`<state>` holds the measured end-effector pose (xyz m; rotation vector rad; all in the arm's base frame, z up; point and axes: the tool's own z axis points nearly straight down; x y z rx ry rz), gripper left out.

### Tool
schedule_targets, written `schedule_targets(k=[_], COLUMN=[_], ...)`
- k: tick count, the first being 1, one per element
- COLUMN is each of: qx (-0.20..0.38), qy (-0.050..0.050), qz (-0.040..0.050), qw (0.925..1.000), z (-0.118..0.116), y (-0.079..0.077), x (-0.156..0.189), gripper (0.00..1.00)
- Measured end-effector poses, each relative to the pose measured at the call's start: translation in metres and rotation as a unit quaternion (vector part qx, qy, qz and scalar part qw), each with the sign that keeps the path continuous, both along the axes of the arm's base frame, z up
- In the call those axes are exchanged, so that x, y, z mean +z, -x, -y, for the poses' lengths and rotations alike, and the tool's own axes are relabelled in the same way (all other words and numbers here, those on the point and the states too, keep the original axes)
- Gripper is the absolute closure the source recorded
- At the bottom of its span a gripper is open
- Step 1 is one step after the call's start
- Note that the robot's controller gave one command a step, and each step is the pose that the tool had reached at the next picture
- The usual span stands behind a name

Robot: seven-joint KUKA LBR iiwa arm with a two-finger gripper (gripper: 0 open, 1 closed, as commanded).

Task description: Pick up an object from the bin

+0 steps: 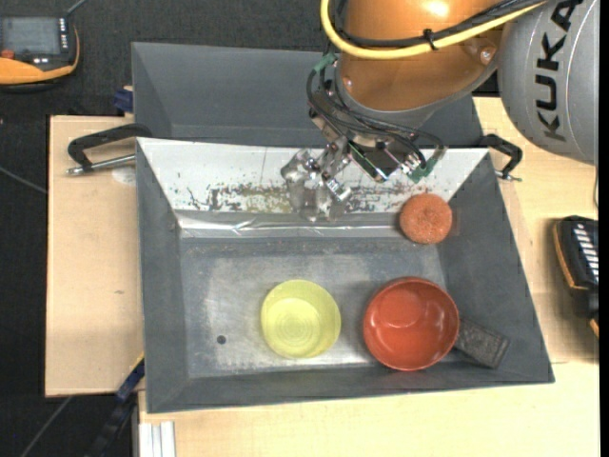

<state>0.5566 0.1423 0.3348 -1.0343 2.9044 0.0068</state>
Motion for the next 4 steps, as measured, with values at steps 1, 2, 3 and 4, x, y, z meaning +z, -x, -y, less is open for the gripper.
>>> schedule_targets(k=[1,2,3,4], qx=[0.127,0.025,0.105,0.218], qy=[0.006,-0.002,0.001,0.008], qz=[0.0008,0.0037,0.0053,0.0086], qw=[0.9919,0.9997,0.9945,0.976], z=[0.012,0.001,-0.026,0.048], y=[0.015,0.032,0.051,0.034], x=[-0.161,-0.092,-0.149,-0.179], gripper=[1.0,1.0,1.0,1.0])
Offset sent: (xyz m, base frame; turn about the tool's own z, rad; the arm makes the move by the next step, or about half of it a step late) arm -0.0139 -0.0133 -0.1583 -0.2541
